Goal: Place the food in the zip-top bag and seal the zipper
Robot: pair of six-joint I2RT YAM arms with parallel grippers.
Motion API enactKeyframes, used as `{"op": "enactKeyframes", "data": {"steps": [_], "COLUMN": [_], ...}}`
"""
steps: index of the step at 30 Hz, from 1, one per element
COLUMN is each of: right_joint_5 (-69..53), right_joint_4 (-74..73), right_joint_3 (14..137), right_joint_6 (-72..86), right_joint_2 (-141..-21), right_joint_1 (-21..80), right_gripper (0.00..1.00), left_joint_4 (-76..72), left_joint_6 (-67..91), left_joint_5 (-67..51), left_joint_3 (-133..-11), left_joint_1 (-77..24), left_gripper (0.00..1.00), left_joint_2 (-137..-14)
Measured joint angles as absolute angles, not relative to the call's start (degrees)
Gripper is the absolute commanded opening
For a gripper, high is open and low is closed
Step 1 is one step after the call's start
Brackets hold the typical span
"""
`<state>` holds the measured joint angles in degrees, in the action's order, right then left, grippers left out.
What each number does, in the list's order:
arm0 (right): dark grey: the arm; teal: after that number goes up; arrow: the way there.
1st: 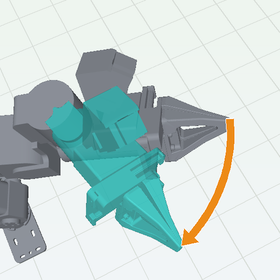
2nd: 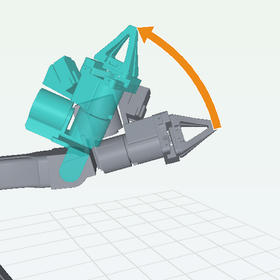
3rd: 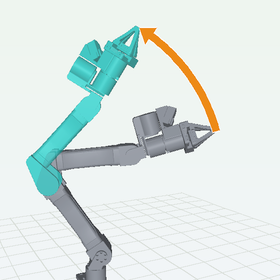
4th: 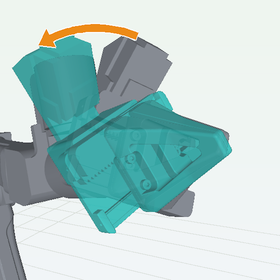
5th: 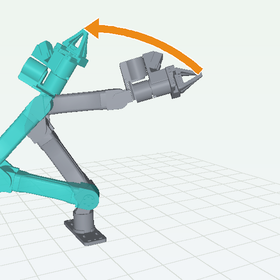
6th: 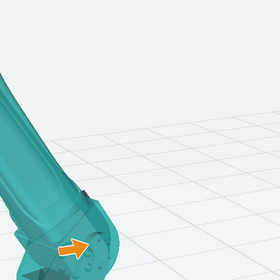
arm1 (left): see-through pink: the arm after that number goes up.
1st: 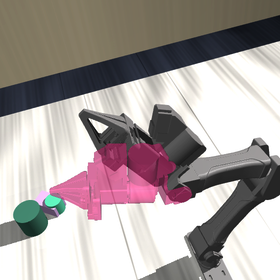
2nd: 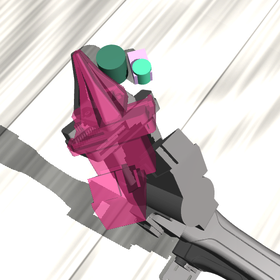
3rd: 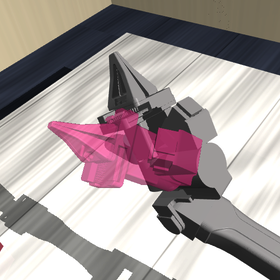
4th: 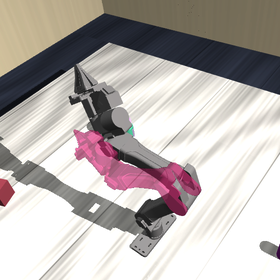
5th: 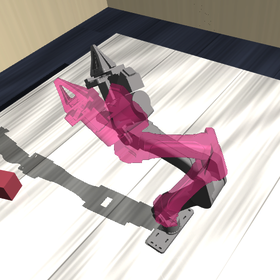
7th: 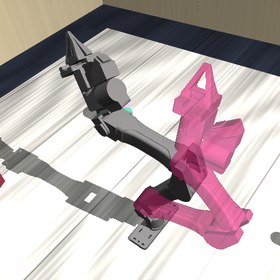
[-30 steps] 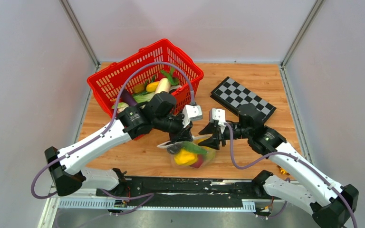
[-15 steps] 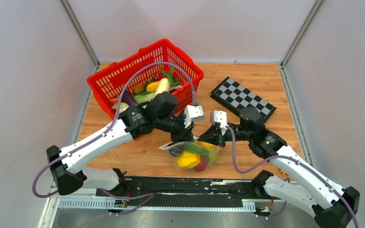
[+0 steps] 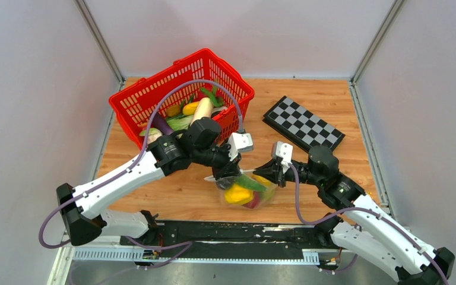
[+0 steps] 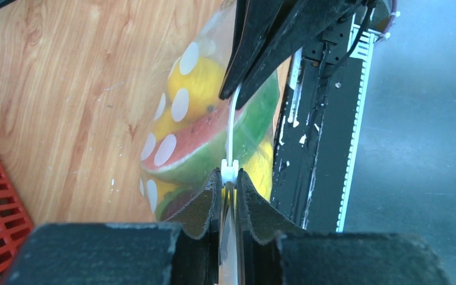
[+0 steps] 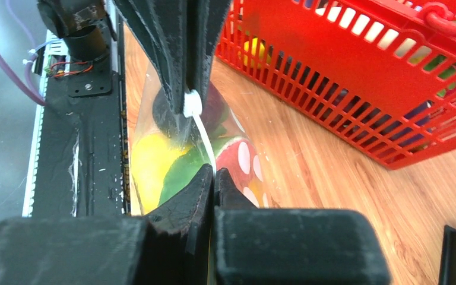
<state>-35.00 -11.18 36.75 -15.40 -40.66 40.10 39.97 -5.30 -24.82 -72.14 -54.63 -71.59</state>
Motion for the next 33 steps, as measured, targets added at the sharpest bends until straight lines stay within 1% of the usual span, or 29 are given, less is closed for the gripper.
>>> {"op": "enactKeyframes", "data": {"steps": [13, 23, 33], "right_joint_5": [-23.14, -20.53, -17.37], "right_joint_4": [-9.56, -9.54, -6.11], "right_joint_3": [32.84, 32.60, 29.36], "right_joint_6": [-10.55, -9.96, -6.37], "right_joint_2": [-34.15, -33.45, -31.31], "right_joint_1": [40.12, 40.12, 40.10], "right_gripper": [0.00, 0.00, 0.00], "left_joint_4": [40.60, 41.41, 40.40], "left_joint_6": [-5.50, -5.48, -4.32], "left_joint_5": [-20.29, -16.99, -8.84], "left_joint_3": [-69.91, -69.04, -67.40], "left_joint_1": [-53.01, -52.45, -52.42], "left_gripper": [0.00, 0.00, 0.00], "left_joint_2": [-68.34, -66.72, -64.77]}}
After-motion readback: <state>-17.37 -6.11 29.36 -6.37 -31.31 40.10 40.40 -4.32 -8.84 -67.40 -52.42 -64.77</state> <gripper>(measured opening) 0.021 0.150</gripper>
